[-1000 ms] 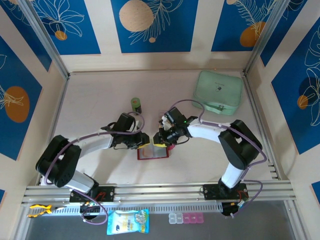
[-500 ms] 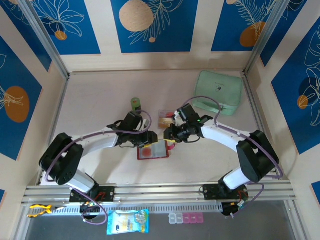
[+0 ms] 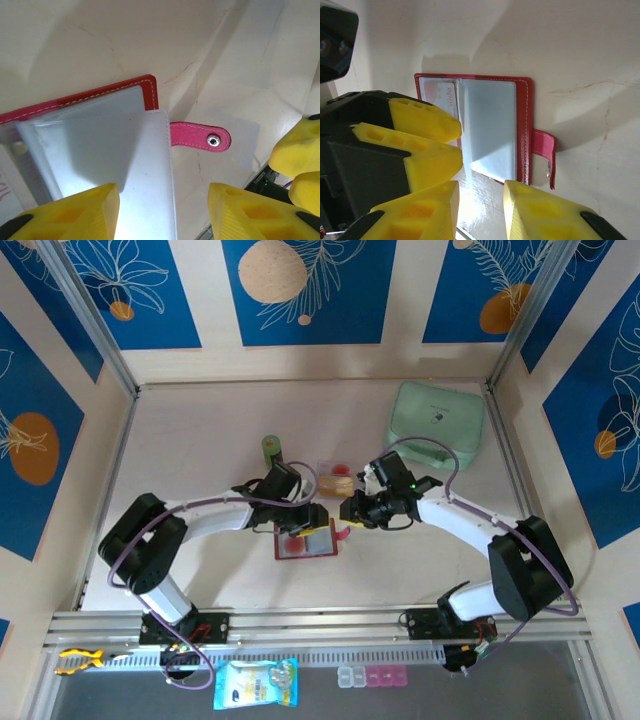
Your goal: Take the credit cards out of the card holder
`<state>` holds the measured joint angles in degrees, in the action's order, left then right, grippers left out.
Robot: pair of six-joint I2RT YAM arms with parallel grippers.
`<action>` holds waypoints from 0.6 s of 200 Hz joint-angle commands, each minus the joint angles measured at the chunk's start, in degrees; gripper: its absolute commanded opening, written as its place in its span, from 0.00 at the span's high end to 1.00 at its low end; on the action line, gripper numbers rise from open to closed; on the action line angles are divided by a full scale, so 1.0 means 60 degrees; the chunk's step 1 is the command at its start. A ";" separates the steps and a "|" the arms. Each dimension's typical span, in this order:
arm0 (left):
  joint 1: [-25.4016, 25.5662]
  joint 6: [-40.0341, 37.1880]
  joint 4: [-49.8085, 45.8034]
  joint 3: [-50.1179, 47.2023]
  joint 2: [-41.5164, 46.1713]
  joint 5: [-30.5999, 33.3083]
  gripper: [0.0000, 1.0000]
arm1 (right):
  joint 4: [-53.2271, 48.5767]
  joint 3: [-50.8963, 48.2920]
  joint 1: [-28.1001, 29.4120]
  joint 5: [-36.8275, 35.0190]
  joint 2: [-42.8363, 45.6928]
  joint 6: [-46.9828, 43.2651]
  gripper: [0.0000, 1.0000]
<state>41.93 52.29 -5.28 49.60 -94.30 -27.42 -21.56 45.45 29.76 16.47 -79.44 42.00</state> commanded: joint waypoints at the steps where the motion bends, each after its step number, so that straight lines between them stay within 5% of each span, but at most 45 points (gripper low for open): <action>1: 0.0153 0.0124 0.0194 0.0258 -0.0305 -0.0029 0.49 | -0.0226 -0.0170 -0.0081 0.0126 0.0289 -0.0144 0.70; 120: 0.0243 0.0378 0.0763 0.0179 -0.1093 -0.0008 0.52 | -0.0199 -0.0480 -0.0170 0.0244 0.0388 -0.0115 0.69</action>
<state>42.87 53.80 -1.63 49.93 -99.83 -27.44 -21.91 43.55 29.10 16.51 -78.52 42.00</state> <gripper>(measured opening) 0.486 0.307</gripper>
